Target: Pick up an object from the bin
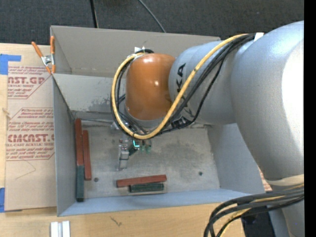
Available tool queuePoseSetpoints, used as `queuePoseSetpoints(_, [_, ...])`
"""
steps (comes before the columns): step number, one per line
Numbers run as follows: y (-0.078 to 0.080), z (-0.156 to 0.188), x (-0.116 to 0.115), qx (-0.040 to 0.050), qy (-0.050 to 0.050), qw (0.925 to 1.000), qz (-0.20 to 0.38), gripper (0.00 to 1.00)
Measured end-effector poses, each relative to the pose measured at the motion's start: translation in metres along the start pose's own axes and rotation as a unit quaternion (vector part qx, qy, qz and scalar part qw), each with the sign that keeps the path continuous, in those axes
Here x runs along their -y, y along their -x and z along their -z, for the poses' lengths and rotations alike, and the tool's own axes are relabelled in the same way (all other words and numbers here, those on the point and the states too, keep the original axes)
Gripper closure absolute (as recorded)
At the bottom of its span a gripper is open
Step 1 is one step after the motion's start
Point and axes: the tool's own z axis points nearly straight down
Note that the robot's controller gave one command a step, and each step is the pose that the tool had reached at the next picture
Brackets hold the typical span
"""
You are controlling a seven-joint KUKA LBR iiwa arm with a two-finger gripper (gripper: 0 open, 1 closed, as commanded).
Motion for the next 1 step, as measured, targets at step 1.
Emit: queuePoseSetpoints(1, [0.0006, 0.0005, 0.0004, 0.0007, 0.000, 1.0000, 0.000, 0.00])
